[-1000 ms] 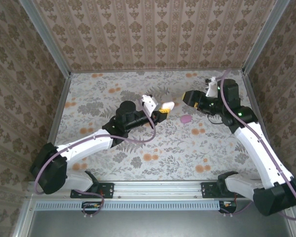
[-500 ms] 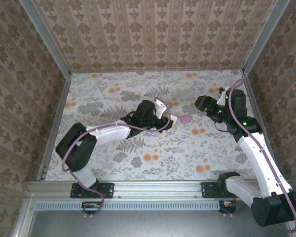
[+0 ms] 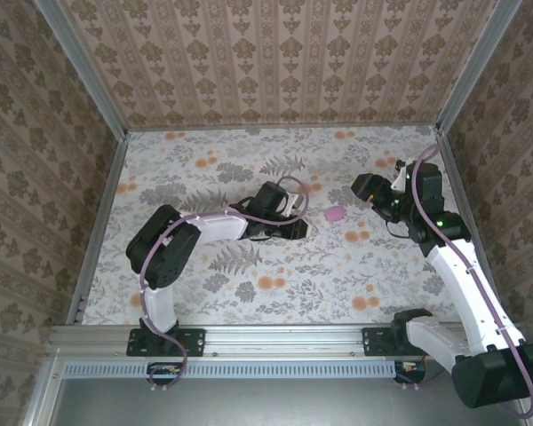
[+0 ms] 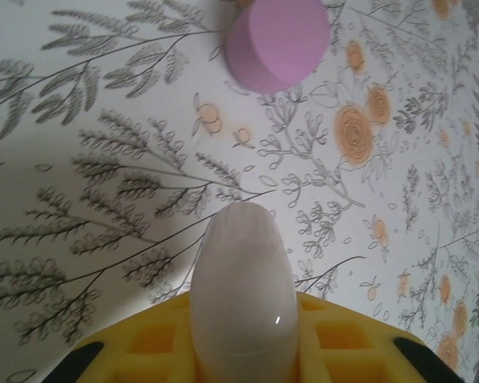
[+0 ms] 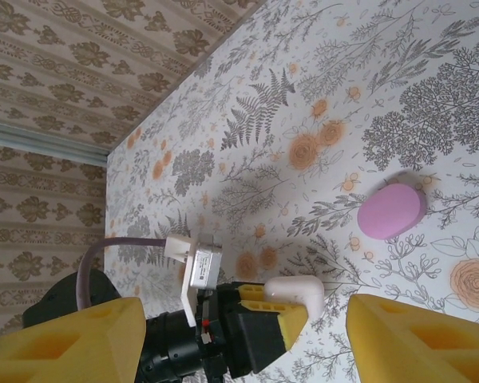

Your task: Insert wireless bluetooth earbuds into charging case

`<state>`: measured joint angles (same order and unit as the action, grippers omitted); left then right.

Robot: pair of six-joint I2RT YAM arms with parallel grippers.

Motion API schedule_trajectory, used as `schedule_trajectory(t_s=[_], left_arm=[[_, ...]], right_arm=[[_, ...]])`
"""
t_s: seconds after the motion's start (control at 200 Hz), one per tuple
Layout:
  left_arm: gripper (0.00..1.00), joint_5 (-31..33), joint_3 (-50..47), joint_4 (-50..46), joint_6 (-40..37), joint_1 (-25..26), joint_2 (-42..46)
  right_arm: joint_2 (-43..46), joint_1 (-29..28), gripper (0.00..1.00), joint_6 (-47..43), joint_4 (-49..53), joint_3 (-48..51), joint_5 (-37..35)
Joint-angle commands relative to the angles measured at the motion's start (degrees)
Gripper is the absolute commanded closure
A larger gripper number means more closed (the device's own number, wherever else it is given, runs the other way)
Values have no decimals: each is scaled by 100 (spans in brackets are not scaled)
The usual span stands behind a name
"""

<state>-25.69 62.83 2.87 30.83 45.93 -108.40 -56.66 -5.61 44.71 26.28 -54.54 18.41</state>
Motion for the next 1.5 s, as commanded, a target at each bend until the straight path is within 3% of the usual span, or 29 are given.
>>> schedule_trajectory(t_s=[0.0,0.535,1.07,1.31,1.495], left_arm=[[76,13,206,-242,266,-60,-97],[73,47,142,-352,656,-212,-261],[61,208,81,-523,757,-310,-194],[37,727,-303,-344,670,-324,334],[24,1670,-801,-226,400,-330,1266]], right_arm=[[77,33,31,112,-140,91,40],[24,42,31,345,-299,196,83],[-48,42,31,414,-339,190,84],[-30,51,29,278,-179,93,-13],[237,57,25,-617,301,-147,-897]])
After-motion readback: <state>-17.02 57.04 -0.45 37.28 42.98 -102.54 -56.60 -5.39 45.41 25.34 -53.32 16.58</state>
